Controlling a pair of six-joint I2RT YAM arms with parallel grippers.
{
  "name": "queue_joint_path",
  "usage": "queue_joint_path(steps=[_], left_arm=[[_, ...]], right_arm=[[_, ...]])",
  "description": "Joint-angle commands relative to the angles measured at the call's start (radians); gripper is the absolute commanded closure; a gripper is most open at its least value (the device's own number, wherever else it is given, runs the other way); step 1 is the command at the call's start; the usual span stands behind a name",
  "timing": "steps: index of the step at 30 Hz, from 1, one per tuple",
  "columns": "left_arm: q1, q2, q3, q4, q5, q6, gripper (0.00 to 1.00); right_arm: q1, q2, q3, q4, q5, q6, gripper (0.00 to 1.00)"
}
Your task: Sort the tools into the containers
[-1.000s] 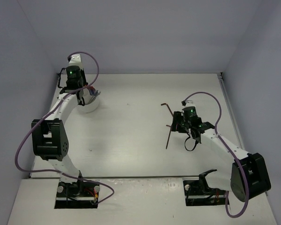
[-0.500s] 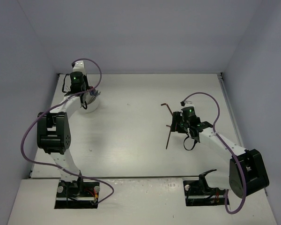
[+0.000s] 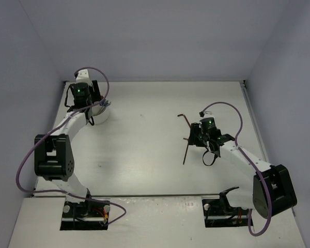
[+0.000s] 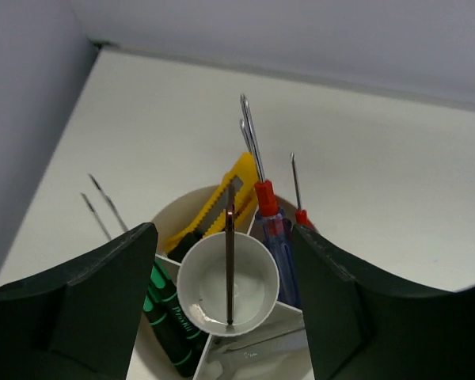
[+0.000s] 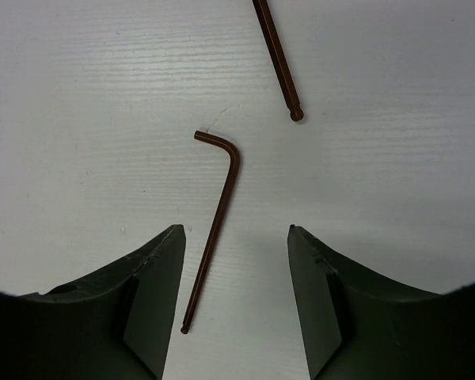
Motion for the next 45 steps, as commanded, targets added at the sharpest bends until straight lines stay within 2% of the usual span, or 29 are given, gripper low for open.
queue_joint_path(steps=[1, 5, 9, 12, 19, 27, 30, 34, 40, 45], left_arm=[[-0.016, -0.202, 0.076, -0.046, -0.024, -0.002, 0.34], [-0.029, -0.296, 0.125, -0.238, -0.018, -0.041, 0.33], [-0.069, -0.317, 0.246, -0.601, 0.04, -0.111, 0.33], [-0.096, -0.364, 0.224, -0.71, 0.109, -0.133, 0.33], [-0.12, -0.569, 0.045, -0.723, 0.189, -0.171, 0.33], [-0.12, -0.629, -0.085, -0.732, 0.233, -0.171, 0.33], [-0.121, -0.63, -0.086, -0.734, 0.277, -0.178, 0.33], [-0.121, -0.645, -0.095, -0.732, 0.318, -0.196, 0.33], [-0.144, -0.632, -0.111, -0.72, 0.474, -0.296, 0.33], [-0.264, -0.622, -0.156, -0.617, 0.502, -0.404, 0.33]], right_arm=[[-0.002, 0.031, 0.049, 0.017, -0.019, 0.035, 0.51], [0.019, 0.086, 0.06, 0.003, -0.007, 0.062, 0.56], [0.073, 0.153, 0.087, -0.03, 0.028, 0.096, 0.57], [0.12, 0.211, 0.119, -0.08, 0.091, 0.123, 0.6], [0.168, 0.29, 0.172, -0.198, 0.161, 0.181, 0.66], [0.21, 0.347, 0.182, -0.273, 0.149, 0.237, 0.74], [0.219, 0.38, 0.194, -0.285, 0.136, 0.245, 0.81], [0.239, 0.408, 0.219, -0.284, 0.121, 0.239, 0.99], [0.354, 0.393, 0.321, -0.255, 0.153, 0.18, 1.0], [0.423, 0.356, 0.379, -0.134, 0.142, 0.097, 1.0]])
